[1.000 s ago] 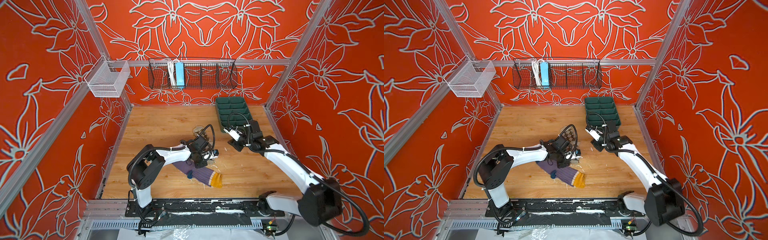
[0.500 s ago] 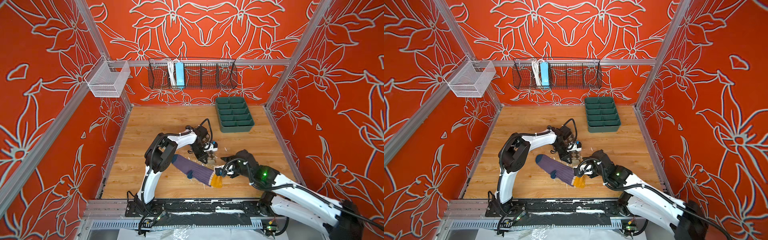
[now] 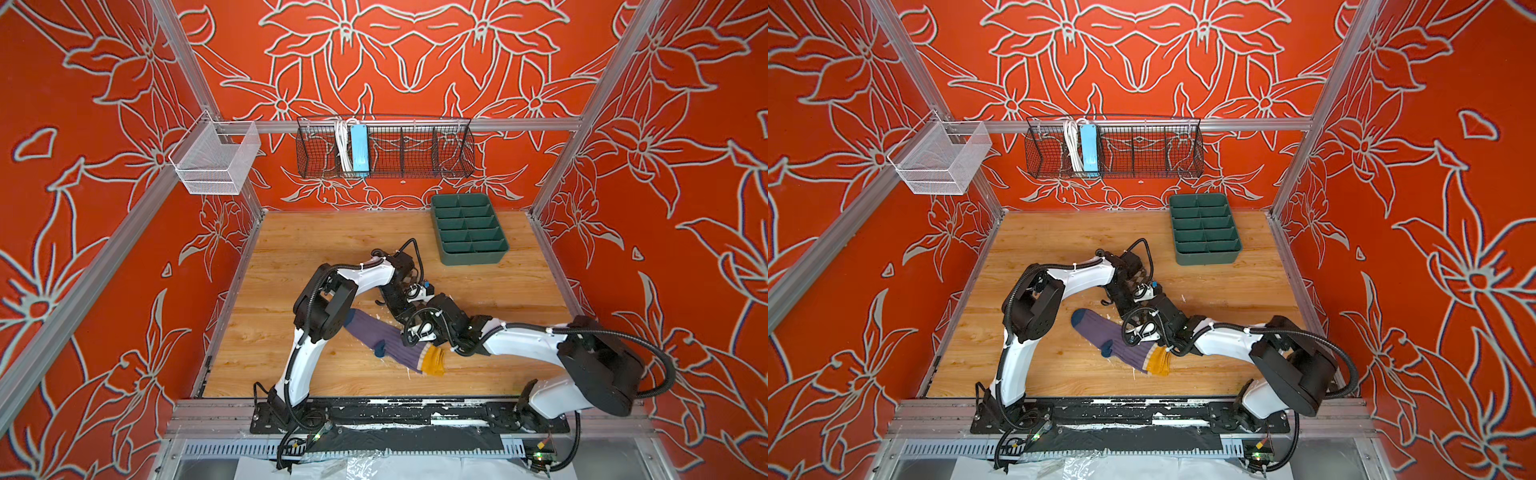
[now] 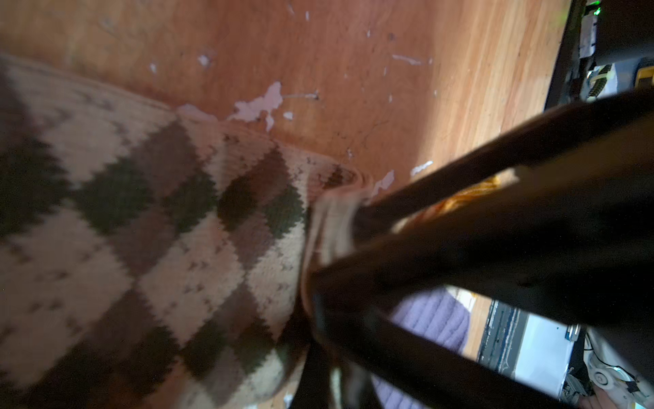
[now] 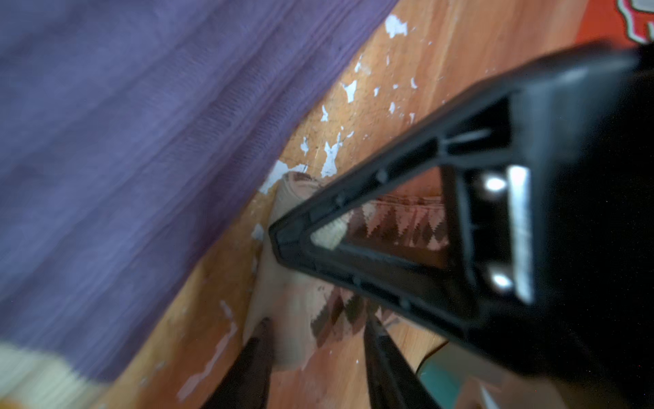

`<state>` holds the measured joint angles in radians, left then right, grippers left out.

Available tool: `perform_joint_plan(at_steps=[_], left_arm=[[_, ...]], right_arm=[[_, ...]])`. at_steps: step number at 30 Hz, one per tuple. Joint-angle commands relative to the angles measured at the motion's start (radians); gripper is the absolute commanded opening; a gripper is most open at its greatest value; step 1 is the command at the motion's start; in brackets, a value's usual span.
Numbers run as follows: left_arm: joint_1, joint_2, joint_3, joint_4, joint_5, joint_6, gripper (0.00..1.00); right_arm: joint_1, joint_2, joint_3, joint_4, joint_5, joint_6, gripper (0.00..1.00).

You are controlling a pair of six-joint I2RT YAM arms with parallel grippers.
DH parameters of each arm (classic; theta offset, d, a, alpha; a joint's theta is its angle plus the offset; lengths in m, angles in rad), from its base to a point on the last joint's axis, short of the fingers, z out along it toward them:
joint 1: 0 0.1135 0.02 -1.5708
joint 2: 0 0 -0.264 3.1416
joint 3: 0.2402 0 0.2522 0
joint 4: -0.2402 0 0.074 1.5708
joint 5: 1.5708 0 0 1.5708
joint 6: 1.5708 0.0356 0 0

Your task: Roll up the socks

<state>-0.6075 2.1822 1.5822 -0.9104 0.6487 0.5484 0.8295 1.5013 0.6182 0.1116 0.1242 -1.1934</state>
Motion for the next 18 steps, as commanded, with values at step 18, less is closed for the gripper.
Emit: perform_joint_plan(at_steps=[18], left_arm=[[0.051,-0.384,-0.263,0.295,-0.165,-0.08,0.34]], right_arm=[[-0.058,0.059,0.175,-0.407,-0.127,0.134,0.0]])
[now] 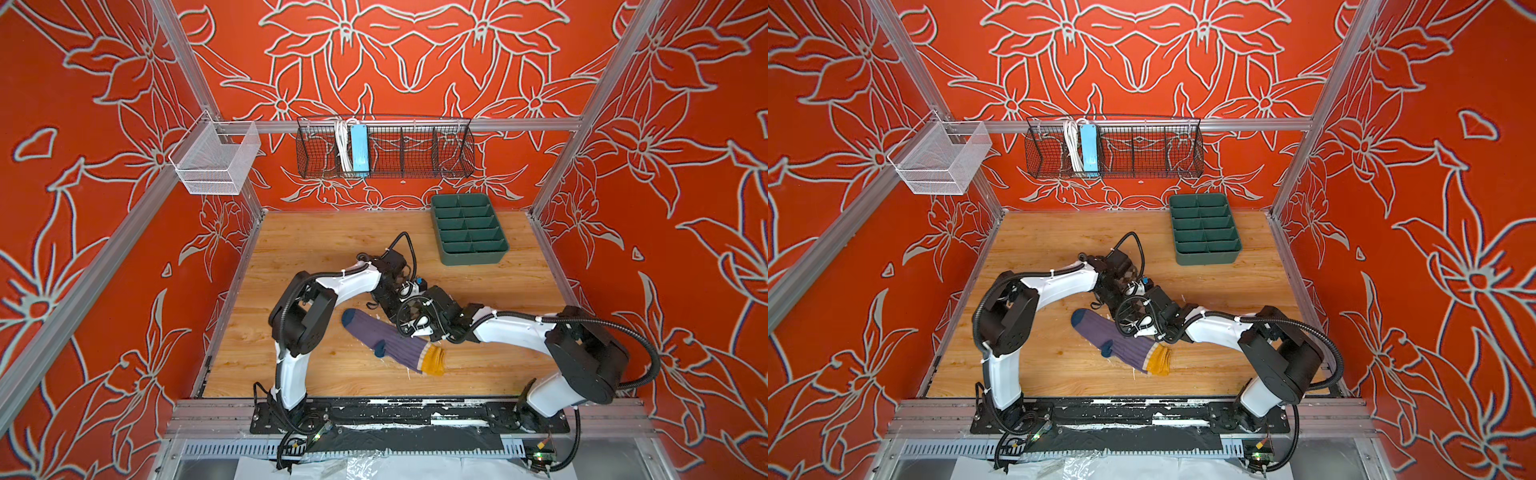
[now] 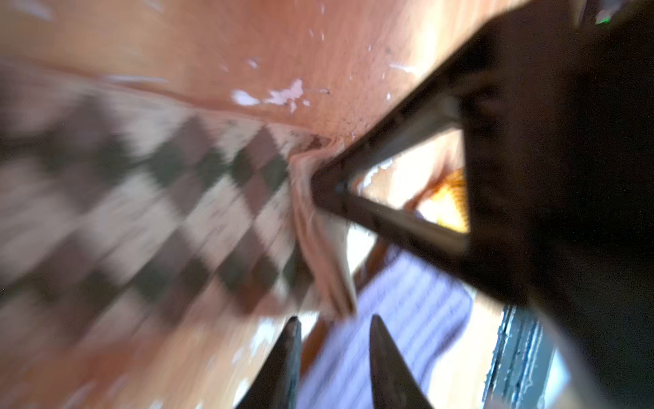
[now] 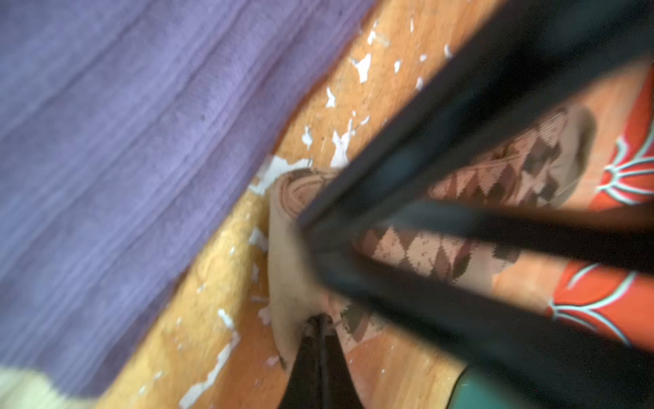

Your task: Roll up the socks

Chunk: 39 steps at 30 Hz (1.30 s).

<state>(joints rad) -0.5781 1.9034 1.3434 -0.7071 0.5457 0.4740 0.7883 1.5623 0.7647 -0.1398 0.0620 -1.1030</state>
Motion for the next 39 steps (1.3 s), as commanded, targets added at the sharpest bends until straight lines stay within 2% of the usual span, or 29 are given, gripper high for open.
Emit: perform_joint_plan(at_steps=[1,4,7,9,11,13,18,19,22,27,31,34,39], left_arm=[[0.027,-0.138,-0.035,0.102,-0.081,-0.004,0.34],[0.044,-0.272,-0.094,0.175,-0.191,-0.022,0.35],[0.046,-0.455,-0.216,0.307,-0.383,-0.021,0.35],[0.046,-0.602,-0.312,0.419,-0.569,-0.01,0.35],[0.046,-0.73,-0.381,0.476,-0.688,0.035,0.35],[0.046,-0.849,-0.43,0.489,-0.704,0.1,0.36],[0.023,-1.086,-0.472,0.389,-0.473,0.199,0.41],[-0.008,-1.115,-0.493,0.386,-0.466,0.215,0.43],[-0.123,-1.176,-0.56,0.423,-0.546,0.229,0.45],[-0.359,-1.177,-0.682,0.52,-0.69,0.309,0.47],[-0.502,-1.078,-0.759,0.638,-0.777,0.42,0.47],[-0.546,-0.961,-0.78,0.714,-0.78,0.434,0.47],[-0.553,-0.725,-0.76,0.839,-0.797,0.416,0.46]], right_arm=[[-0.022,0.0,0.04,-0.173,-0.079,0.053,0.0],[-0.04,0.022,0.109,-0.268,-0.144,0.087,0.0],[-0.062,0.072,0.198,-0.379,-0.191,0.125,0.0],[-0.078,0.11,0.255,-0.455,-0.243,0.143,0.0],[-0.088,0.153,0.301,-0.507,-0.271,0.164,0.0],[-0.095,0.195,0.343,-0.556,-0.297,0.173,0.0],[-0.107,0.281,0.42,-0.613,-0.328,0.205,0.0],[-0.109,0.285,0.424,-0.607,-0.321,0.208,0.0],[-0.113,0.277,0.427,-0.581,-0.313,0.216,0.0],[-0.127,0.294,0.448,-0.6,-0.337,0.215,0.0],[-0.146,0.332,0.461,-0.613,-0.374,0.23,0.0],[-0.157,0.355,0.464,-0.614,-0.401,0.242,0.0],[-0.18,0.389,0.473,-0.637,-0.432,0.247,0.0]])
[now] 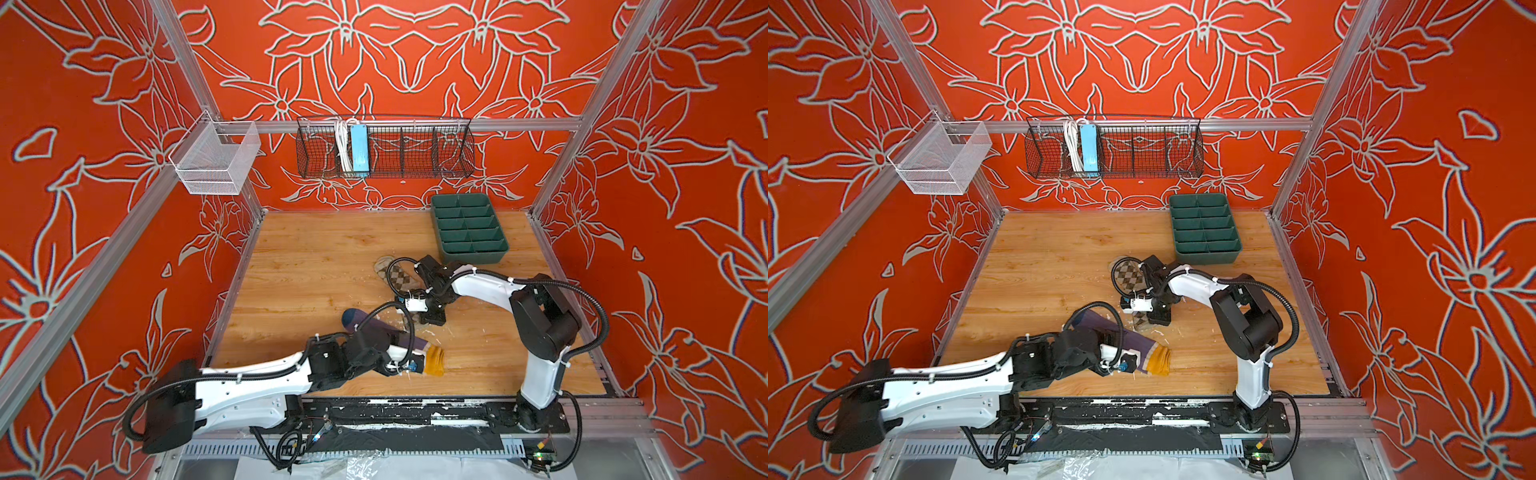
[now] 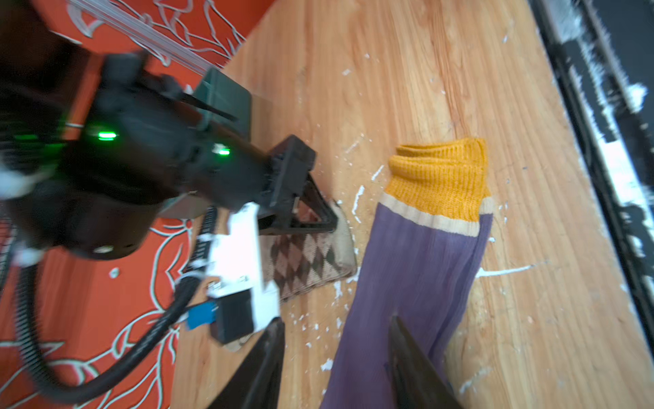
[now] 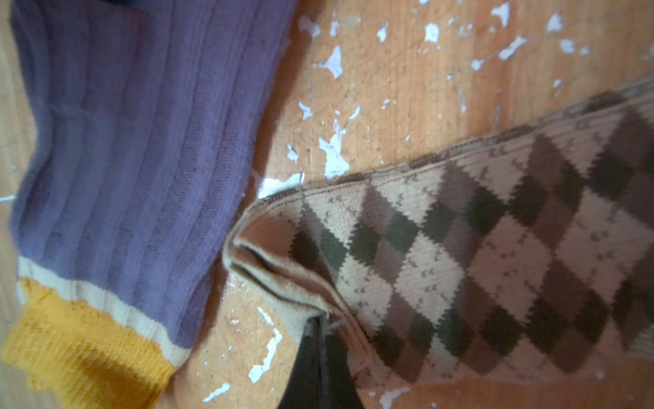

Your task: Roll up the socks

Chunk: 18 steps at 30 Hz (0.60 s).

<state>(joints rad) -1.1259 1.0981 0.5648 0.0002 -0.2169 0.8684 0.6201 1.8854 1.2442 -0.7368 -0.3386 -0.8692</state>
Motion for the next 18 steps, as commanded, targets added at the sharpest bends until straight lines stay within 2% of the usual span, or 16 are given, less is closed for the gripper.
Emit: perform_joint_plan(at_steps=[1,8,12,18], left_arm=[[-0.002,0.13,0.027,0.162,-0.046,0.017,0.46],[0.057,0.419,0.162,0.205,-0.127,-0.047,0.41],[0.104,0.49,0.207,0.226,-0.087,-0.049,0.41],[0.11,0.578,0.245,0.197,-0.062,-0.023,0.38]], right_arm=[[-0.019,0.074,-0.002,-0.05,-0.039,0.012,0.0],[-0.045,0.101,0.03,-0.087,-0.073,0.012,0.0],[-0.057,0.105,0.037,-0.097,-0.089,0.013,0.0],[-0.07,0.122,0.057,-0.111,-0.101,0.022,0.0]])
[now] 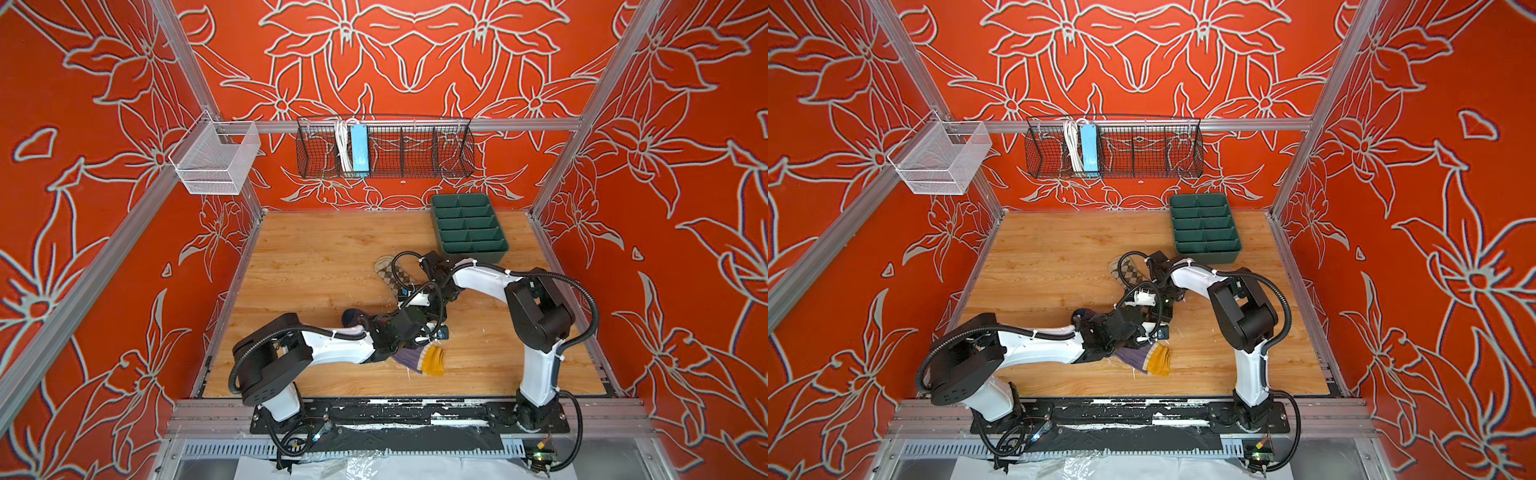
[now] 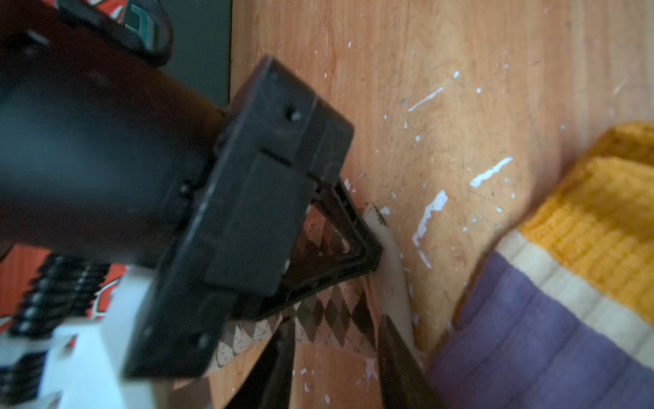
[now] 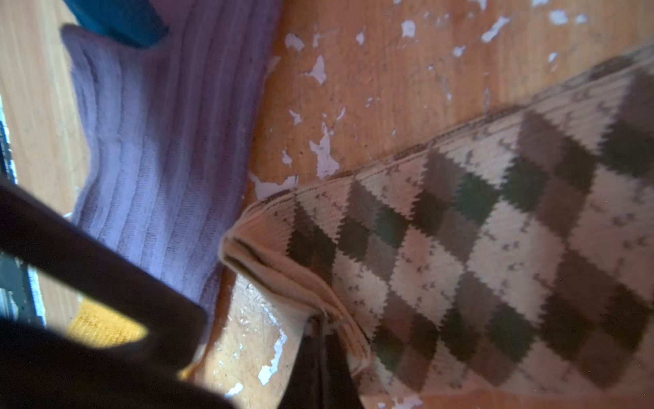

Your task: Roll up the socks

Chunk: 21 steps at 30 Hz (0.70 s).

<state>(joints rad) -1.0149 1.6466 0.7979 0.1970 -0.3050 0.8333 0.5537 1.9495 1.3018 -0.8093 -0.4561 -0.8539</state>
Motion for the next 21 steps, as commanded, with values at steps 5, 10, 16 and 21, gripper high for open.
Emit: perform_joint_plan(at_steps=[5,10,16,21], left_arm=[[-0.001,0.049,0.024,-0.071,0.063,-0.006,0.39],[0.014,0.13,0.074,-0.098,0.031,-0.035,0.39],[0.029,0.188,0.091,-0.066,0.013,-0.087,0.26],[0.047,0.215,0.07,-0.055,-0.014,-0.11,0.19]], right_arm=[[-0.016,0.078,0.02,-0.049,0.019,0.014,0.0],[-0.023,0.089,0.03,-0.054,0.017,0.02,0.0],[-0.025,0.082,0.021,-0.053,0.012,0.021,0.0],[-0.031,0.064,0.015,-0.054,0.012,0.022,0.0]])
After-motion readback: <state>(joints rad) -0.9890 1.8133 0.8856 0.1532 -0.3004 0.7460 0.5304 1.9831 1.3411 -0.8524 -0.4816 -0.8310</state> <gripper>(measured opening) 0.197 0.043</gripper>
